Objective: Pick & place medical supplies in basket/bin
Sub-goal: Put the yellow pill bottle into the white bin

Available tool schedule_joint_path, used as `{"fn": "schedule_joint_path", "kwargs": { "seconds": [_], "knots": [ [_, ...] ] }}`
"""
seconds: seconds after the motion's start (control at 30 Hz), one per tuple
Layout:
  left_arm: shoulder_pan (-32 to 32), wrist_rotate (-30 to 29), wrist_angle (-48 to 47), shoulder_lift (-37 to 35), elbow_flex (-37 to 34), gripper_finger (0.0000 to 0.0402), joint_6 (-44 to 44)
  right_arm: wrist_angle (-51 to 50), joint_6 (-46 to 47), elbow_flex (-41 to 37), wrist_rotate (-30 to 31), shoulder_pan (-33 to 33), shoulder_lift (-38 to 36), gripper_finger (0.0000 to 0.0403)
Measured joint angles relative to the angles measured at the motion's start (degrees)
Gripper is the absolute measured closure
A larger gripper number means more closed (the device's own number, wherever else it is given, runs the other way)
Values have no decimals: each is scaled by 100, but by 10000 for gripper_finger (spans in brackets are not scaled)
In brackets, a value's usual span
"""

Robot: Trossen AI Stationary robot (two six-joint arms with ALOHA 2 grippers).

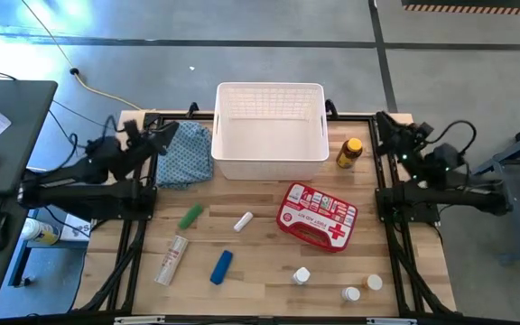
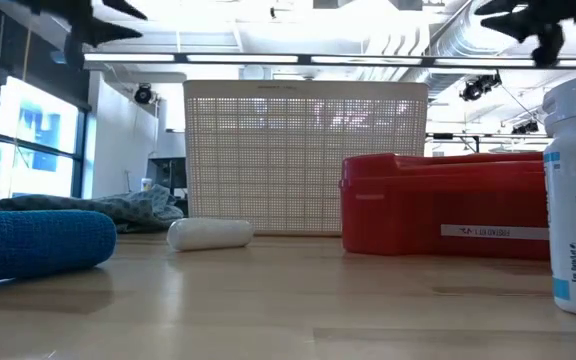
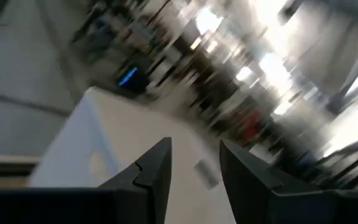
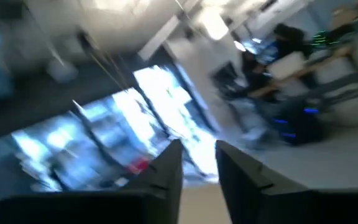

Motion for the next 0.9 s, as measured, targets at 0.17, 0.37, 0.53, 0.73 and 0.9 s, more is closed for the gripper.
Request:
{"fn": "schedule_joint_path", "kwargs": {
  "seconds": [0.17,0.37,0.53,0.73,0.9],
  "knots": [
    [0,30,-1075,1038,1194,231,146,-3222,386,1524,596,0,361,214],
    [0,150,-1819,2408,2582,231,767,-6206,1700,2882,604,-4,1120,155],
    [2,228,-2509,3111,3447,231,799,-6888,2133,3148,-10,-11,1853,154],
    [4,663,-2639,3491,4048,231,875,-7152,2921,3070,-1122,-610,2625,153],
    [144,677,-2780,3550,4374,231,1189,-7187,3122,3072,-2155,-1572,3023,152]
  ]
}}
